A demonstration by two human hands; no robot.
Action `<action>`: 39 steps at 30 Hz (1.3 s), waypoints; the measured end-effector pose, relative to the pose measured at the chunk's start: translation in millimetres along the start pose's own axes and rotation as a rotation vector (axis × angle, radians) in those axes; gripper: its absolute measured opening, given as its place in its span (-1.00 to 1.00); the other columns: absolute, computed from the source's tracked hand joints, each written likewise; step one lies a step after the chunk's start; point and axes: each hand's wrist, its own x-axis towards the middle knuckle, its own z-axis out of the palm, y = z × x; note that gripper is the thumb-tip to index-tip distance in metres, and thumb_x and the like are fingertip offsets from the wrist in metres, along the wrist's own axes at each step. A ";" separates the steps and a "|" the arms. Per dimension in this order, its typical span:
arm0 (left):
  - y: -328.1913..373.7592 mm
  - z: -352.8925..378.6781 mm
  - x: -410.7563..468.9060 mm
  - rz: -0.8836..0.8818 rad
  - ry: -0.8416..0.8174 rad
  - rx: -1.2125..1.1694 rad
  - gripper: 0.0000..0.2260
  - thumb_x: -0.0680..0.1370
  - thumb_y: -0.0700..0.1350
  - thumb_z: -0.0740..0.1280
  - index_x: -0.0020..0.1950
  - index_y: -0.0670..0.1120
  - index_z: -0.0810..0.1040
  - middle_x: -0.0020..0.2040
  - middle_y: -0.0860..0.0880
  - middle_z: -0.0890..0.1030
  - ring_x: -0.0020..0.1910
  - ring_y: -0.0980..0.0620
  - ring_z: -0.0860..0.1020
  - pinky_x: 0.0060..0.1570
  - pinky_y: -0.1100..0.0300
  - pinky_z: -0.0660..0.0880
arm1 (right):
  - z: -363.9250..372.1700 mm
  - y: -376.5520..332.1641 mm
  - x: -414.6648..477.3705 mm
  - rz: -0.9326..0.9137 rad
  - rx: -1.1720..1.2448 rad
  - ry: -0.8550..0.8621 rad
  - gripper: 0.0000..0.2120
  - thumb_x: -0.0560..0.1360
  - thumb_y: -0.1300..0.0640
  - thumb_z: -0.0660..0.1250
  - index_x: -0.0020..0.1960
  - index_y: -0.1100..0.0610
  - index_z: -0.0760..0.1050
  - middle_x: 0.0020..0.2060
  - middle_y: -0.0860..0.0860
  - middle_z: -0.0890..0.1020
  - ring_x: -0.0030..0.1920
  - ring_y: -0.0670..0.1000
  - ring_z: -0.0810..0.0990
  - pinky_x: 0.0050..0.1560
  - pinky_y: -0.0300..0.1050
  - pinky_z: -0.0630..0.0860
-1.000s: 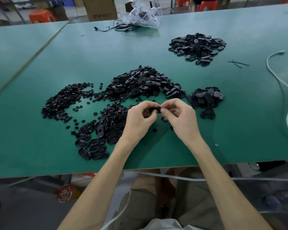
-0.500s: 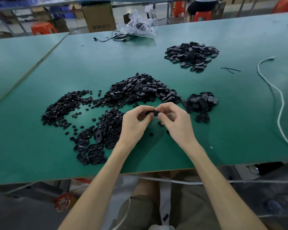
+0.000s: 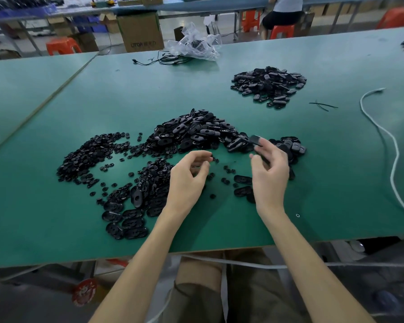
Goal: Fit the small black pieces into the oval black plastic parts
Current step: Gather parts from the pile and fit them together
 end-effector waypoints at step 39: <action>17.1 61.2 93.4 0.051 -0.258 0.620 -0.77 0.65 0.02 0.38 0.12 -0.14 0.61 0.10 -0.11 0.59 0.11 -0.11 0.55 0.23 -0.03 0.47 | 6.3 3.0 0.8 -0.018 -0.071 -0.151 -0.84 0.71 0.08 0.23 0.08 -0.01 0.59 -0.24 -0.07 0.65 -0.33 -0.12 0.50 -0.28 -0.18 0.50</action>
